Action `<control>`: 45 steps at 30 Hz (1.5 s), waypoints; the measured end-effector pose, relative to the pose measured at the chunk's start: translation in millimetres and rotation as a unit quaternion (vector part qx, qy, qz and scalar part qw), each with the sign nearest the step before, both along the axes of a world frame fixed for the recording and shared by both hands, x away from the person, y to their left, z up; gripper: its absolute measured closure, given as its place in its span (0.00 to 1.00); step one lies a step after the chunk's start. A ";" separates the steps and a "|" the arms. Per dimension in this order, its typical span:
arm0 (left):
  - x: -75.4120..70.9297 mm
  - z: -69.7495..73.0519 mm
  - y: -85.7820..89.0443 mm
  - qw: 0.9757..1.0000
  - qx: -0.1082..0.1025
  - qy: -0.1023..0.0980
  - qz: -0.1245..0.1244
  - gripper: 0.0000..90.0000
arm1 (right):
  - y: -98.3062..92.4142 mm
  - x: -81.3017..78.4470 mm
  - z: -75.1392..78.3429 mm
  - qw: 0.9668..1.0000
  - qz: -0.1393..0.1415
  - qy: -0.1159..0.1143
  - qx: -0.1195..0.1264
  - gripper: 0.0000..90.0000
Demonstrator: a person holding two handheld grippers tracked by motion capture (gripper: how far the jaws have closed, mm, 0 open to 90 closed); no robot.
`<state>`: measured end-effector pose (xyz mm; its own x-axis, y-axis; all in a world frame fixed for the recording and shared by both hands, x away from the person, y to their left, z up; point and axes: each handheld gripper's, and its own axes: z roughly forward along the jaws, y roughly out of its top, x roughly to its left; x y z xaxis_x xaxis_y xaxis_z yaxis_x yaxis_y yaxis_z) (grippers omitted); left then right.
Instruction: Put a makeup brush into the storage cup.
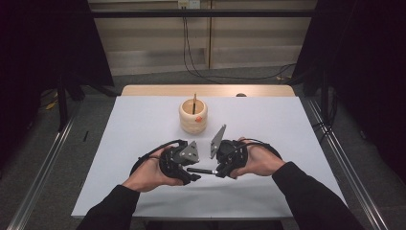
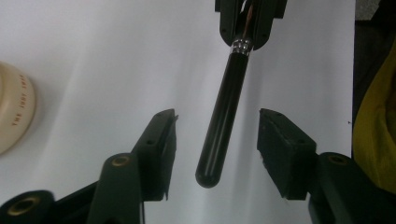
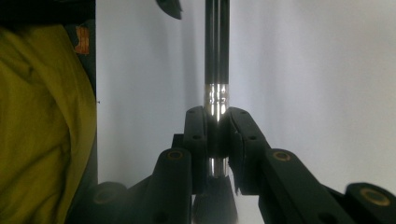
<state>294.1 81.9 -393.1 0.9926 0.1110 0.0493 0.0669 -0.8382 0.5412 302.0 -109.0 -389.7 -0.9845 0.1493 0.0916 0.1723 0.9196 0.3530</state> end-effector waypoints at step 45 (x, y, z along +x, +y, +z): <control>2.2 -9.1 -7.0 0.998 0.002 0.051 -0.045 0.88 | 0.8 -2.0 -5.7 0.999 0.040 -0.006 0.019 0.86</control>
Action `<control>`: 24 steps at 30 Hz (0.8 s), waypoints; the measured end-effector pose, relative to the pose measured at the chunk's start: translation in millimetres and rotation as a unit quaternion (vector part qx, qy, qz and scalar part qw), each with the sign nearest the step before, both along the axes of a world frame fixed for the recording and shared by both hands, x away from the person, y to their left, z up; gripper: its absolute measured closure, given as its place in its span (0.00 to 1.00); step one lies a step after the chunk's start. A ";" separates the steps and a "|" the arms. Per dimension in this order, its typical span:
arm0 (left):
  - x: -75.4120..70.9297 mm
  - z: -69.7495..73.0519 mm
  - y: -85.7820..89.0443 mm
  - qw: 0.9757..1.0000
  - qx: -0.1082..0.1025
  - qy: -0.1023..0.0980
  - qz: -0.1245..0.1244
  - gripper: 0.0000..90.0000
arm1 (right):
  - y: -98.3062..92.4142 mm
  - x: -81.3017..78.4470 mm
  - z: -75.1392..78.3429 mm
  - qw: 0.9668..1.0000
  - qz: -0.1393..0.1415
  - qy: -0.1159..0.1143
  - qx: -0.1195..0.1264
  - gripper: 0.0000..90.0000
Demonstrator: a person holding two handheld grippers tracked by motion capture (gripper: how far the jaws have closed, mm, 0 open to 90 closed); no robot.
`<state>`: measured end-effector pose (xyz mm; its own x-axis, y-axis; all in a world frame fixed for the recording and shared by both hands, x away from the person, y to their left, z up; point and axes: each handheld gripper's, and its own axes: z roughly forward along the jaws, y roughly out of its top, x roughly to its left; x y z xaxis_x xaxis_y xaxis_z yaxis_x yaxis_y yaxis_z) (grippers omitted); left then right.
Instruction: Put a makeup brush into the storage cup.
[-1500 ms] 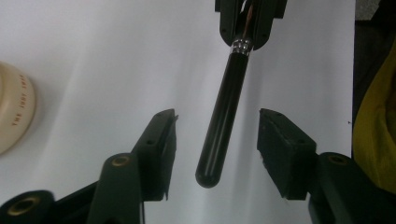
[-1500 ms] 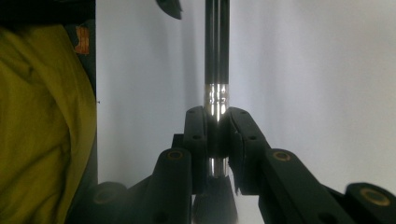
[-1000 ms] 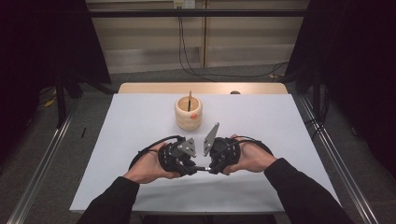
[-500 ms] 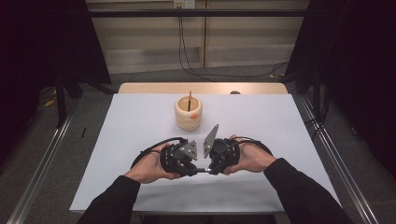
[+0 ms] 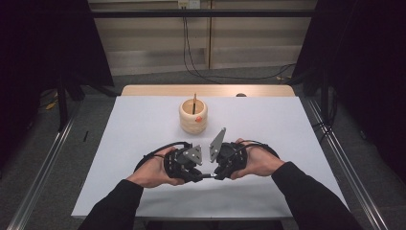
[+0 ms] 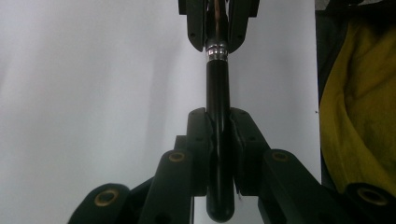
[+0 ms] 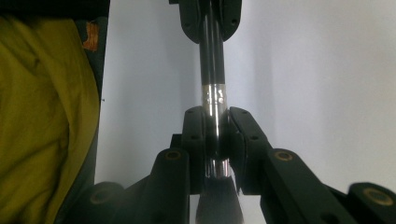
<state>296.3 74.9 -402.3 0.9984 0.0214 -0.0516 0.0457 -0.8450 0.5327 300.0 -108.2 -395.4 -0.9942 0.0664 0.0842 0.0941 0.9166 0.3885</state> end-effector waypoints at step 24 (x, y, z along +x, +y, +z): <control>1.5 -5.1 13.0 0.999 -0.033 0.015 0.032 0.88 | -16.2 7.3 3.1 0.995 -0.065 -0.002 0.081 0.38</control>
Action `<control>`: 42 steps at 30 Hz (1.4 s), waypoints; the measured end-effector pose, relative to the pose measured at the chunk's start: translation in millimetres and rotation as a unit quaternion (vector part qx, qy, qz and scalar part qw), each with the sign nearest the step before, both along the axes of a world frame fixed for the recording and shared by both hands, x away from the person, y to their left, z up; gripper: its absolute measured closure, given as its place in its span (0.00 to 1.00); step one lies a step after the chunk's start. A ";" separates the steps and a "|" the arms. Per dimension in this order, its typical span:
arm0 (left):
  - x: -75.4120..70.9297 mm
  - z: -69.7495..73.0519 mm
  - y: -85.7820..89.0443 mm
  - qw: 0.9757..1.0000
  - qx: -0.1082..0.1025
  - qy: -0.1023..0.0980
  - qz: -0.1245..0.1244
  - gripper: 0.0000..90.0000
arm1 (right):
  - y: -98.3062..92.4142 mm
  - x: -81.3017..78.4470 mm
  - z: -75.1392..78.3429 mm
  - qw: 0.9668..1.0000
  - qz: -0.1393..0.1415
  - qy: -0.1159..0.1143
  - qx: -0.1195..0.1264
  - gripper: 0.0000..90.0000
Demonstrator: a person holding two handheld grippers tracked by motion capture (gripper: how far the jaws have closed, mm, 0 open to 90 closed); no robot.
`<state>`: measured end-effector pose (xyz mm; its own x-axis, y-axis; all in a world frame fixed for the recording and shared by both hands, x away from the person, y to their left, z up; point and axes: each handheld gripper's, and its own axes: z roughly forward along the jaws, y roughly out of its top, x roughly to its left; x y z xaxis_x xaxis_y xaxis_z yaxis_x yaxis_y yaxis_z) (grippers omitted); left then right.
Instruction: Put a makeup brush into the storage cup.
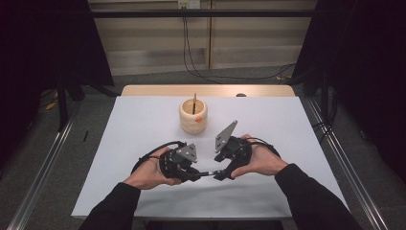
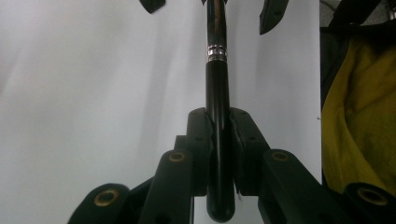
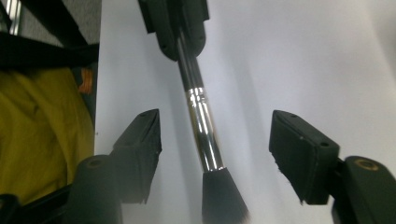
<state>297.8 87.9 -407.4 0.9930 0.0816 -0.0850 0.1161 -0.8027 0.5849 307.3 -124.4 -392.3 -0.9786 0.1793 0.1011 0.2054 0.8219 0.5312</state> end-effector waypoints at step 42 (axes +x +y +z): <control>-14.3 0.2 22.1 0.993 -0.103 -0.005 0.055 0.88 | -48.7 -4.1 -1.4 0.973 -0.115 -0.033 0.197 0.07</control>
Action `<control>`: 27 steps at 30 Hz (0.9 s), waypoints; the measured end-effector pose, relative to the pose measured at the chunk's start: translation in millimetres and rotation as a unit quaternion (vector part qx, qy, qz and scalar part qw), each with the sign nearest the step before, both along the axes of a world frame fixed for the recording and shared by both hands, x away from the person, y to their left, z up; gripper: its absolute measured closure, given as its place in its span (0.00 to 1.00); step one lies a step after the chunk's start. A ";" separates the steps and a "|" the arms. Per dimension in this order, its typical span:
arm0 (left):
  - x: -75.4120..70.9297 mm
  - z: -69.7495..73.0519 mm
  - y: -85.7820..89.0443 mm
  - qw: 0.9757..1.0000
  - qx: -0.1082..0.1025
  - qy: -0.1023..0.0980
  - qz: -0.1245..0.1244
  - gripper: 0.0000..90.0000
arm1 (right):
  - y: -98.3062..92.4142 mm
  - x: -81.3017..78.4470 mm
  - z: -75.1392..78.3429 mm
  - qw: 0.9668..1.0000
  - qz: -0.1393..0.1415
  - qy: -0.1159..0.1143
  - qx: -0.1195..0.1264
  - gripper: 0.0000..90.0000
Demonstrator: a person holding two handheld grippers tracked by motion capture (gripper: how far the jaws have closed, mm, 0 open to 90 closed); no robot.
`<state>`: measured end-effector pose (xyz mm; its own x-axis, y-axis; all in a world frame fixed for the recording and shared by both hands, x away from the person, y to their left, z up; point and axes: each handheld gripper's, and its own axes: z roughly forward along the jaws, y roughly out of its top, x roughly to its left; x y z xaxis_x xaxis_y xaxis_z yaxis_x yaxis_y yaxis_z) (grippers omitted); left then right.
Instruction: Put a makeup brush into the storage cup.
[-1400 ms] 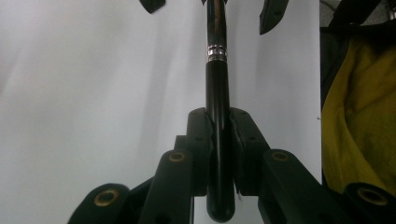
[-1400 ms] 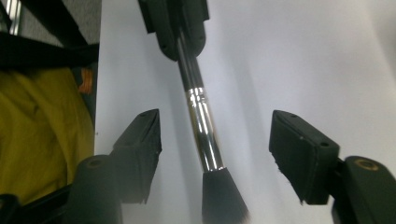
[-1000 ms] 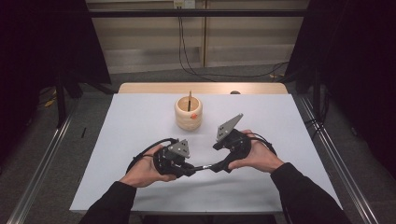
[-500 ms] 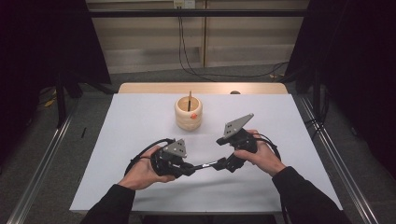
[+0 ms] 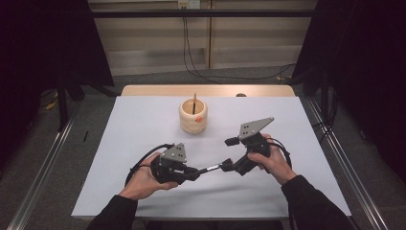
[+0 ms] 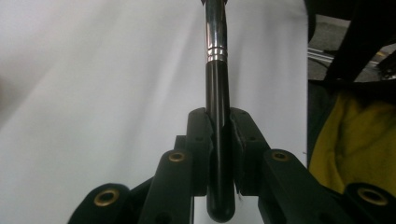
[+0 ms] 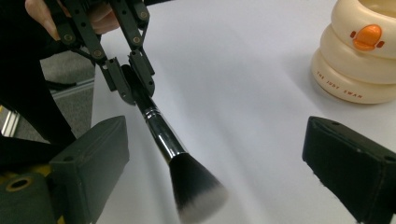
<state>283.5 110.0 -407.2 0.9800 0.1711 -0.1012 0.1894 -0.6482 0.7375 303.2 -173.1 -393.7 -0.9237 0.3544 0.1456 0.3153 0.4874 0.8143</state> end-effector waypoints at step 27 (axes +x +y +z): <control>-11.1 4.0 1.2 0.995 -0.089 -0.003 0.034 0.88 | -20.9 -8.2 -8.3 0.990 -0.023 -0.036 0.132 0.03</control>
<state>272.3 111.2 -403.2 0.9673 0.2175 -0.1308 0.2245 -0.4930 0.8406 295.0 -194.1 -401.9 -0.9192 0.3539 0.1727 0.2679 0.2407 0.9329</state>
